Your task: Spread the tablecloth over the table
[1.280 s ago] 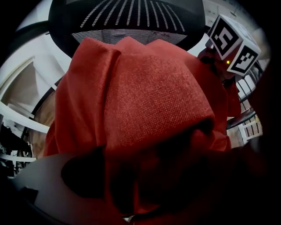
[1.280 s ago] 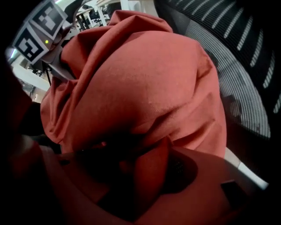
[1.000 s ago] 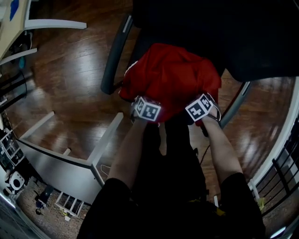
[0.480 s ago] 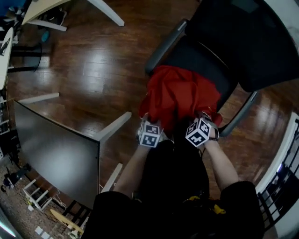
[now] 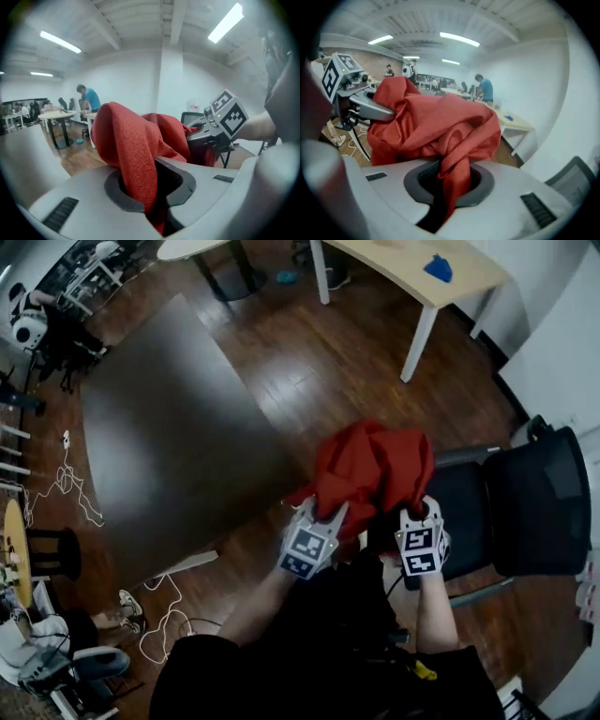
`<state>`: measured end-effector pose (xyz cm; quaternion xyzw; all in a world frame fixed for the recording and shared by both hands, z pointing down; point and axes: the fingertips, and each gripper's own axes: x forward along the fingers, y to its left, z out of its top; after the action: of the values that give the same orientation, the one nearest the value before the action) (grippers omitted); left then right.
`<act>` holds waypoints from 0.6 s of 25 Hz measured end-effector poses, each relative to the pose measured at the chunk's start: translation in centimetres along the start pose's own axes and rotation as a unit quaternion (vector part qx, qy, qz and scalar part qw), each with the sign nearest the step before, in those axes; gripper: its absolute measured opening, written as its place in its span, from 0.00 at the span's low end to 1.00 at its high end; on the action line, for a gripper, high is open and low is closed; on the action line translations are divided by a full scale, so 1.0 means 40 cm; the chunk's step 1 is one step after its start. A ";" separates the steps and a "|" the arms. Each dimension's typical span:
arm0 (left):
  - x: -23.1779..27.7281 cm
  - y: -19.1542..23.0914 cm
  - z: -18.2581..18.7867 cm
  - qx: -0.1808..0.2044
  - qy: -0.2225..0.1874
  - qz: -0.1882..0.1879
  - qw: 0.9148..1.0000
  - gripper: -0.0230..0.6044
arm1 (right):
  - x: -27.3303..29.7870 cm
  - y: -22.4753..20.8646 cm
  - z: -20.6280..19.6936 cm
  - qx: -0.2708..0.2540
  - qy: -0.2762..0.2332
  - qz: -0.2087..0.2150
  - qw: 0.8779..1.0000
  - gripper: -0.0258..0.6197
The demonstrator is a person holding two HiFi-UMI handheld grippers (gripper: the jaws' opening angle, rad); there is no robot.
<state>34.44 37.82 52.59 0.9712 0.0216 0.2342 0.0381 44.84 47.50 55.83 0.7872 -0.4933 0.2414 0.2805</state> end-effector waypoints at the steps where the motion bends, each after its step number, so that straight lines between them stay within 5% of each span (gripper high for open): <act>1: -0.057 0.045 0.051 -0.001 -0.028 0.025 0.999 0.10 | -0.002 0.016 0.100 -0.012 -0.035 0.006 0.999 0.11; 5: -0.269 0.185 0.202 -0.020 -0.108 0.117 0.987 0.10 | -0.029 0.118 0.452 -0.063 -0.161 0.052 0.983 0.11; 8: -0.414 0.293 0.248 -0.047 -0.136 0.210 0.967 0.10 | -0.035 0.234 0.642 -0.094 -0.238 0.119 0.959 0.11; 12: -0.621 0.407 0.237 -0.068 -0.144 0.351 0.923 0.10 | -0.015 0.425 0.797 -0.144 -0.284 0.230 0.919 0.11; 15: -0.807 0.423 0.202 -0.090 -0.131 0.460 0.874 0.10 | -0.049 0.593 0.883 -0.190 -0.312 0.320 0.874 0.11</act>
<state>9.84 18.52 32.21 0.8856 -0.4540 0.0969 0.0155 26.07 16.28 33.72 0.5524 -0.8164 -0.0385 0.1641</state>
